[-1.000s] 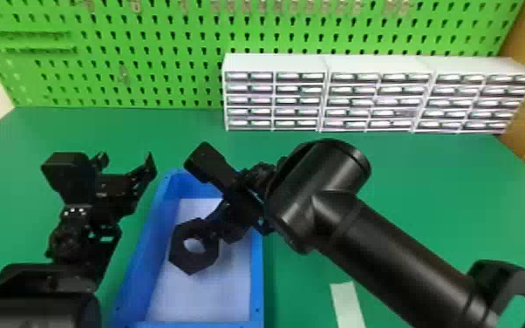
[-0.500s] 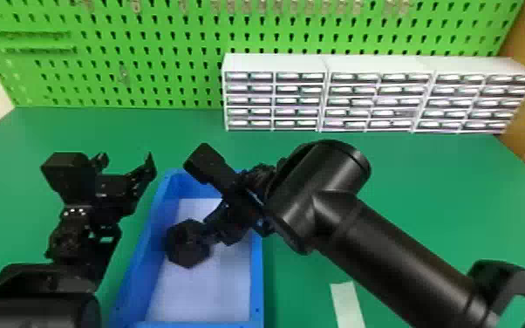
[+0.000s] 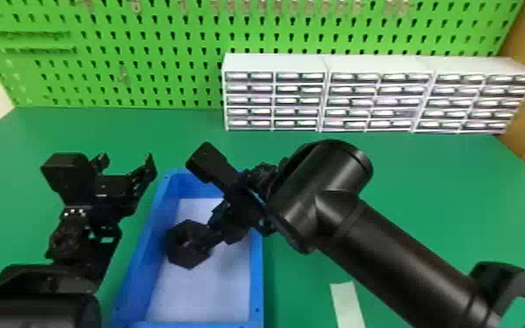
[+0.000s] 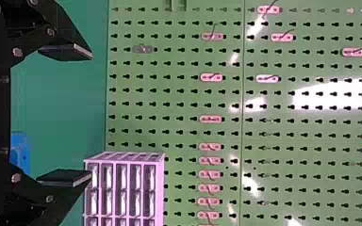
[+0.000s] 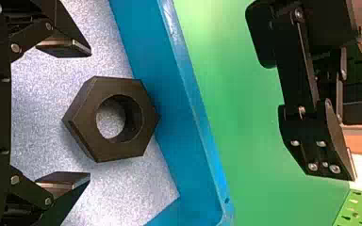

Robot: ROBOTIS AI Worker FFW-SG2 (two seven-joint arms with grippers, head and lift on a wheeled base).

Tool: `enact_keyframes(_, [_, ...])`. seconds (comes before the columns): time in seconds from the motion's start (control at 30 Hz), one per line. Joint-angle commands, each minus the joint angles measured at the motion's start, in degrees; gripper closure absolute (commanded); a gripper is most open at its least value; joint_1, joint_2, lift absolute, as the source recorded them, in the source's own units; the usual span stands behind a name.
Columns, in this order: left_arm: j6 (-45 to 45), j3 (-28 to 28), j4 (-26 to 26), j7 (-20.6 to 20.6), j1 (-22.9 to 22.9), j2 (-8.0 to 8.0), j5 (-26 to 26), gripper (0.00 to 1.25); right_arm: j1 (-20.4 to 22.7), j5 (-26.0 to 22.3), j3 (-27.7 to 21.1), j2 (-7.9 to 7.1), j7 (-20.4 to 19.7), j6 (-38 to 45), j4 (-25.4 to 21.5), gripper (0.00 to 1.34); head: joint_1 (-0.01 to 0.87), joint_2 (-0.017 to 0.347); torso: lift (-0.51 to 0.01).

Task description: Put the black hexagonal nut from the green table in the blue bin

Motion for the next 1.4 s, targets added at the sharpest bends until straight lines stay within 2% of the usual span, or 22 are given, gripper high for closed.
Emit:
enact_keyframes(0.0, [0.0,0.1,0.0,0.0,0.0,0.03,0.0,0.37,0.1,0.1,-0.5,0.00,0.0,0.0,0.0,0.33,0.686,0.052,-0.097])
enact_keyframes(0.3, [0.1,0.1,0.0,0.0,0.1,0.03,0.0,0.37,0.5,0.4,-2.6,-0.26,0.0,-0.2,-0.9,0.33,0.686,0.052,-0.097])
enact_keyframes(0.47, [0.0,0.1,0.0,0.0,0.1,0.03,0.0,0.37,1.8,0.9,-6.2,-0.70,0.0,-2.0,-2.9,0.33,0.686,0.052,-0.097])
enact_keyframes(0.7, [0.0,0.2,0.0,0.0,0.1,0.03,0.0,0.37,4.9,1.6,-12.6,-0.97,-0.2,-9.1,-4.2,0.33,0.686,0.052,-0.097])
enact_keyframes(0.9, [0.0,0.3,0.0,0.0,0.1,0.03,-0.1,0.37,8.4,1.8,-16.7,-1.05,-6.2,-13.9,-6.9,0.33,0.686,0.052,-0.097])
enact_keyframes(1.2, [0.0,0.5,-0.1,0.0,0.4,-0.06,0.0,0.37,12.6,1.6,-25.4,0.09,-8.6,-22.2,-8.5,0.33,0.686,0.052,-0.097])
enact_keyframes(1.37, [0.0,0.5,-0.2,0.0,0.4,0.03,-0.1,0.37,14.2,1.8,-30.3,0.18,-9.7,-26.5,-8.5,0.33,0.686,0.052,-0.097])
